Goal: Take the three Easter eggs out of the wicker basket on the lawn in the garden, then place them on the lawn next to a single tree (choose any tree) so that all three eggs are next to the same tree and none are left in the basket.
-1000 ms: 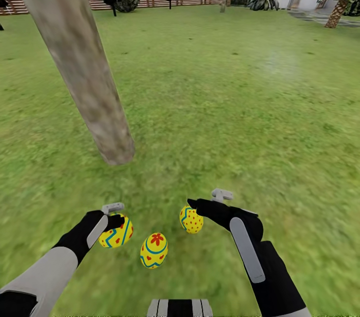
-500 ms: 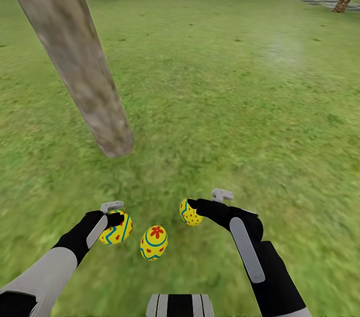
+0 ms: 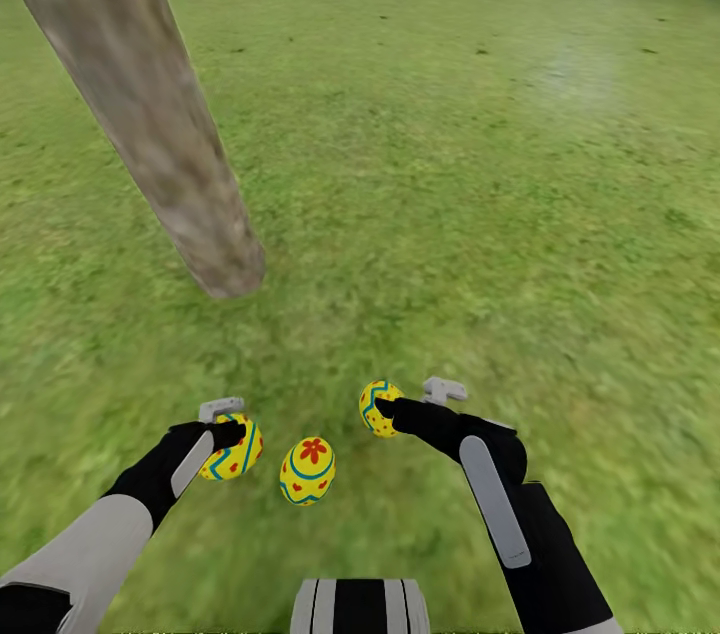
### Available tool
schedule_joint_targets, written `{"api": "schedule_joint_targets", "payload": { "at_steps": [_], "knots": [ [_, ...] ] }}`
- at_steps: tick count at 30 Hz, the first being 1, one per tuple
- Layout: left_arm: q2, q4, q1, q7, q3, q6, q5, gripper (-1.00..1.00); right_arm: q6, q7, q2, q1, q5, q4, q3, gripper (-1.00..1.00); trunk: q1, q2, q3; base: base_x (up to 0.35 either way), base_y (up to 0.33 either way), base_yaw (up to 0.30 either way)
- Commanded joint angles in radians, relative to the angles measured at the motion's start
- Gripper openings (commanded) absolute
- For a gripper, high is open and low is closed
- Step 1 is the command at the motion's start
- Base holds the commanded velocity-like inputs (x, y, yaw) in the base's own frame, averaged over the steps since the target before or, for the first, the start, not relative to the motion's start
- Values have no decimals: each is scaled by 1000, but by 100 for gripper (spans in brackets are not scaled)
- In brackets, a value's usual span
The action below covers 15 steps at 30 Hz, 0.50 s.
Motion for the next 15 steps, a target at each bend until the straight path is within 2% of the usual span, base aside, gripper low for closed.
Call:
{"api": "schedule_joint_targets", "payload": {
  "at_steps": [1, 6, 15],
  "knots": [
    [2, -2, 0, 9, -8, 2, 10, -100, 2, -5, 0, 12, -10, -19, 1, 100, 0, -1, -5, 0, 0, 0],
    [3, -2, 0, 6, -8, -16, 10, -100, -36, 73, -1, 58, -3, -62, 2, 100, 2, -2, -24, 0, 0, 0],
    [3, -8, 1, 7, -8, -19, 10, -100, -49, 91, -1, 64, -2, -67, 2, 100, 7, -4, -59, 0, 0, 0]
  ]
}}
